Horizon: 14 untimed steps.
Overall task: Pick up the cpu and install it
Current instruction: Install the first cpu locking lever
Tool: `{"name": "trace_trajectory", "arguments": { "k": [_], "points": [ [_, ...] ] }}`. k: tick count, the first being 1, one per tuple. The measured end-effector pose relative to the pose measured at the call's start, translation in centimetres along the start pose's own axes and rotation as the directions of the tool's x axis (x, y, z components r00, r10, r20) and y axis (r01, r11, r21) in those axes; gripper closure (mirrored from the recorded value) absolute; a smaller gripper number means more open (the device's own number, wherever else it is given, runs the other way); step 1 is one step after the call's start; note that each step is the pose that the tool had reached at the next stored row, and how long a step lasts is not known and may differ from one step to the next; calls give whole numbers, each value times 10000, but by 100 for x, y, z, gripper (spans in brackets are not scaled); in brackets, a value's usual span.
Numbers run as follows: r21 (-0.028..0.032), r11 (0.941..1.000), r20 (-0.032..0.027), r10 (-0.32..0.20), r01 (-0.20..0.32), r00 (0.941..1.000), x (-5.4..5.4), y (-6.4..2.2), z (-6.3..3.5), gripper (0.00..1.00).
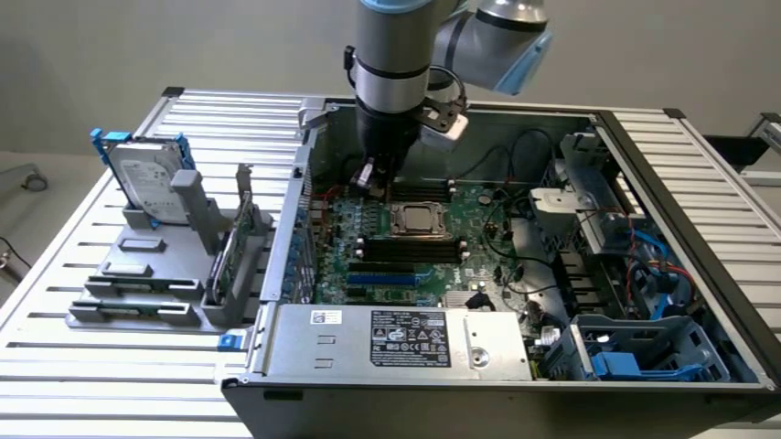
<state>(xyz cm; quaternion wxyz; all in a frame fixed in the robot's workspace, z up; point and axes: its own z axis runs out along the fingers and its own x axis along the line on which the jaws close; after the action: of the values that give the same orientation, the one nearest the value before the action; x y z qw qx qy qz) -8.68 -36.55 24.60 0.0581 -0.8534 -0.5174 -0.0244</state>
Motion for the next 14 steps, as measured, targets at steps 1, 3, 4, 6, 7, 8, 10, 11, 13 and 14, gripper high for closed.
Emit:
{"name": "trace_trajectory", "arguments": {
  "k": [1,3,4,6,7,8,10,11,13,14],
  "points": [
    [-3,9999,46,-141,141,9999,-1,-1,-3,89],
    [-11,9991,146,-430,430,9990,-2,-4,-6,89],
    [-8,9982,192,-605,605,9980,-2,-5,-7,89],
    [17,9956,237,-942,942,9953,-2,-6,-11,89],
    [35,9937,248,-1119,1118,9934,-2,-6,-12,89],
    [53,9915,259,-1302,1301,9911,-2,-6,-12,89],
    [86,9861,279,-1662,1660,9857,-2,-6,-13,89],
    [100,9830,288,-1834,1832,9826,-2,-6,-13,89],
    [126,9762,305,-2170,2167,9757,-2,-6,-13,89],
    [138,9723,312,-2338,2335,9718,-2,-6,-13,89]
  ]
}}
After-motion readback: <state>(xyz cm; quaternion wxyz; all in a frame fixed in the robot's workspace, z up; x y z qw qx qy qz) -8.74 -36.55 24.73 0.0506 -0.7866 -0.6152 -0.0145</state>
